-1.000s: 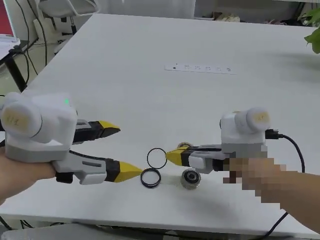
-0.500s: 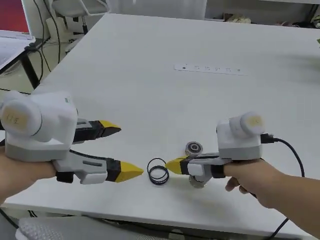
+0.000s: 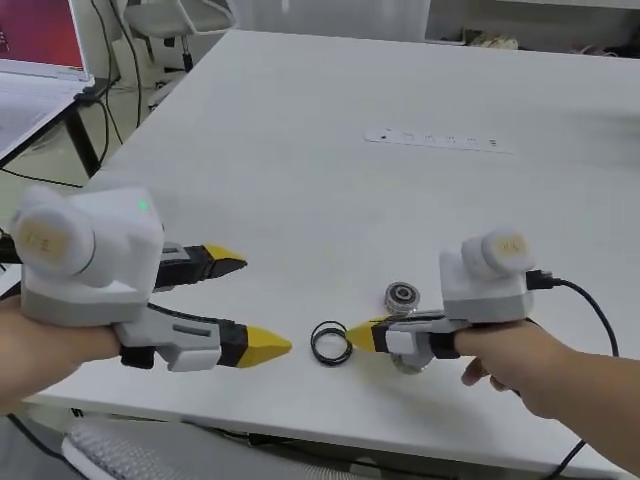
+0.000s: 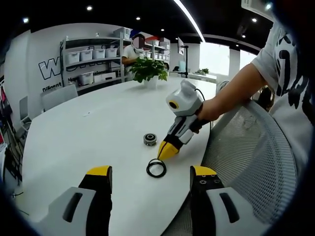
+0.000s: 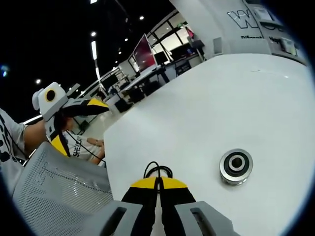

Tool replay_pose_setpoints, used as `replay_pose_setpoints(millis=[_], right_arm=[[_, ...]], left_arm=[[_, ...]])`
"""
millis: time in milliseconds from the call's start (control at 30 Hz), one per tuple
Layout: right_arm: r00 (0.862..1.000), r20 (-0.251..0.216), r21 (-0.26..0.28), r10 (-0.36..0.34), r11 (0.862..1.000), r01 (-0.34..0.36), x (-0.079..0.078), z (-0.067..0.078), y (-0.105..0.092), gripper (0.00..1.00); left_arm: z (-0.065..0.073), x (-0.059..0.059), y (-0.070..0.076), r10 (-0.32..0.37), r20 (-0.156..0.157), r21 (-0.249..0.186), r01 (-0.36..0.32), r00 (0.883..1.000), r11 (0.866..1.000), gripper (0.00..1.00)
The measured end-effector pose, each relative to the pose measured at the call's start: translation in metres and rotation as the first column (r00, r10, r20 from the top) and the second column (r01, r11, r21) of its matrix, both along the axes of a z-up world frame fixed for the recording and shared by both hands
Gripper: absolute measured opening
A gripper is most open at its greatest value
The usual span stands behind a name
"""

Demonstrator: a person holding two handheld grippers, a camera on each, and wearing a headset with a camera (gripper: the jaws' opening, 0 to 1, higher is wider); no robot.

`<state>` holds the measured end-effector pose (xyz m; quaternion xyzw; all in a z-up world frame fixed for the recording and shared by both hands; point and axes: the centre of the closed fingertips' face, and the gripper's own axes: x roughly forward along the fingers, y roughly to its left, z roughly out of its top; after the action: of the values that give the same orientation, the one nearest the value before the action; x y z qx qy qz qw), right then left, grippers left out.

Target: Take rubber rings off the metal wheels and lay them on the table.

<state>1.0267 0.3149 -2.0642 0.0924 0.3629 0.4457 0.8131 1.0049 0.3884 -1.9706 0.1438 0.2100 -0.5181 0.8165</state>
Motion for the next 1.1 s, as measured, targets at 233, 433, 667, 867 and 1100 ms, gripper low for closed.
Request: replay_pose_setpoints(millis=[233, 433, 667, 867, 1100], right_arm=[[1.0, 0.004, -0.011, -0.026, 1.0, 0.026, 0.003, -0.002, -0.006, 0.03], [1.0, 0.011, 0.0, -0.019, 1.0, 0.019, 0.0, 0.005, -0.006, 0.06], [0.998, 0.057, 0.013, -0.011, 1.0, 0.01, -0.003, 0.023, -0.01, 0.08], [0.994, 0.108, -0.009, 0.021, 1.0, -0.02, -0.012, 0.036, -0.018, 0.13], [0.986, 0.167, -0.014, 0.027, 1.0, -0.025, -0.018, 0.056, -0.033, 0.2]], left_arm=[[0.0, -0.002, 0.001, 0.008, -0.006, 0.001, -0.008, 1.0, 1.0, 0.61], [0.001, -0.003, -0.001, 0.02, -0.015, -0.004, -0.02, 1.0, 1.0, 0.61], [0.008, -0.005, -0.01, 0.024, -0.026, -0.036, -0.025, 0.999, 0.999, 0.62], [0.009, -0.009, -0.016, 0.014, -0.032, -0.032, -0.015, 0.999, 0.999, 0.62], [0.016, -0.011, -0.021, 0.008, -0.026, -0.036, -0.009, 1.0, 0.999, 0.62]])
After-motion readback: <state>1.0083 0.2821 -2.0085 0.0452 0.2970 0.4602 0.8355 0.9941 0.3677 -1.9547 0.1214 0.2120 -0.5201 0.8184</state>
